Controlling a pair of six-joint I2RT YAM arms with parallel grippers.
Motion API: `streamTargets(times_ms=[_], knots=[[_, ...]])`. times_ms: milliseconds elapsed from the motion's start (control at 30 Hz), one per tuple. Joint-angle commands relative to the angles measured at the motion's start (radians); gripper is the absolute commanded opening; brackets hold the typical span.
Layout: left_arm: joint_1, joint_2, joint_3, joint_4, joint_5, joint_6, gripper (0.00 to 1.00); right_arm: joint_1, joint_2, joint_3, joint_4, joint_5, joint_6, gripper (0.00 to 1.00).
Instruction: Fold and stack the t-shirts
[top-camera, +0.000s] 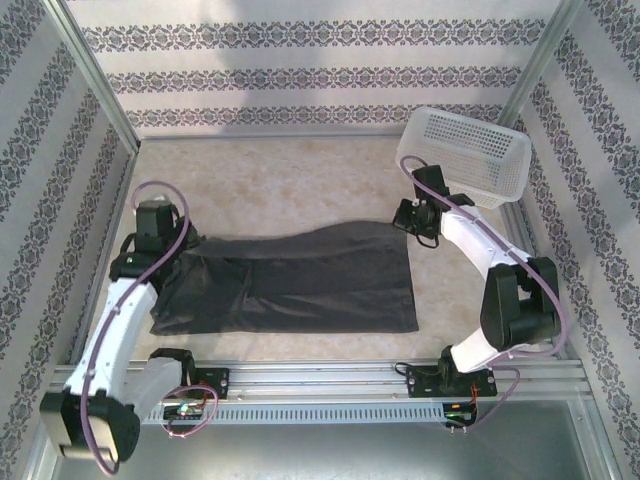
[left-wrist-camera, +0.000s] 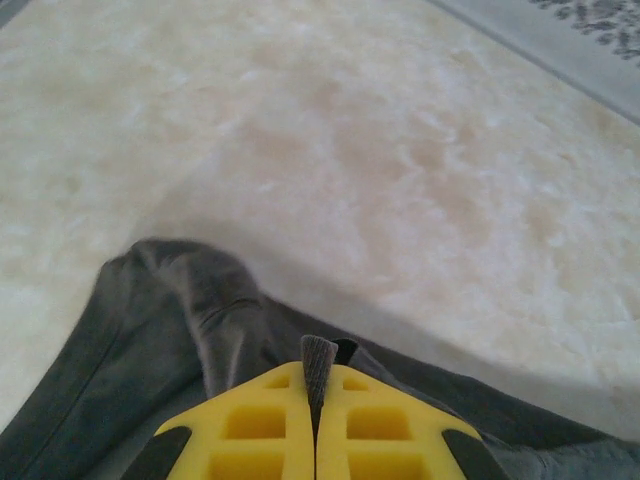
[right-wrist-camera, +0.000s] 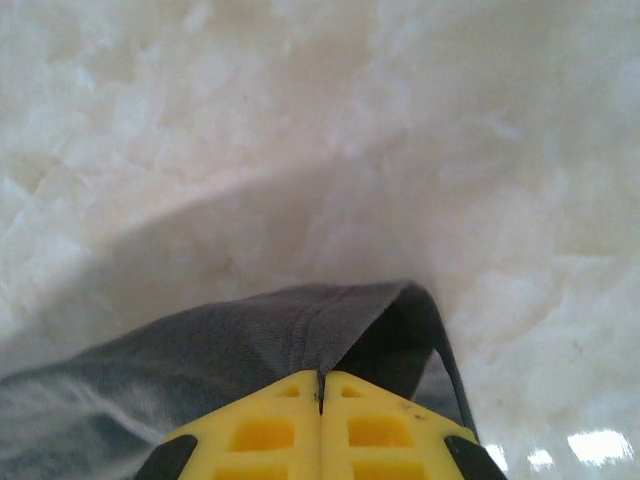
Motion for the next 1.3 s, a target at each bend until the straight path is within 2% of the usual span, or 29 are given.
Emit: streamTargets(times_ms=[0,233,333,500,700,1100,1267], knots=[[0.005,-0.086,-0.063,-0.16,-0.092,-0.119,0.0,0.011,-0.037,-0.07,-0.086,-0.036,0.019,0.0],[0.005,-0.193,-0.156,-0.228,-0.142,-0.256,0.0,0.025,-0.099,-0.191,-0.124,-0.047,0.059,0.0],[0.005,-0.184,-0.167,-0.225,-0.144,-0.288,0.0,0.023,-0.112,-0.203,-0.139,-0.029,0.065,0.0],[0.005,-0.15,-0.152,-0.279,-0.213,-0.329,0.0,0.012,-0.151,-0.215,-0.166,0.013,0.077,0.0],[0.006,-0.121,-0.154,-0.283,-0.266,-0.382,0.0,-0.065,-0.213,-0.259,-0.157,0.004,0.091,0.0],[0.006,-0.095,-0.207,-0.301,-0.316,-0.46,0.0,-0.066,-0.151,-0.29,-0.165,-0.097,0.087,0.0],[0.006,-0.089,-0.212,-0.35,-0.315,-0.512,0.01,-0.057,-0.141,-0.291,-0.226,-0.062,0.1,0.02]])
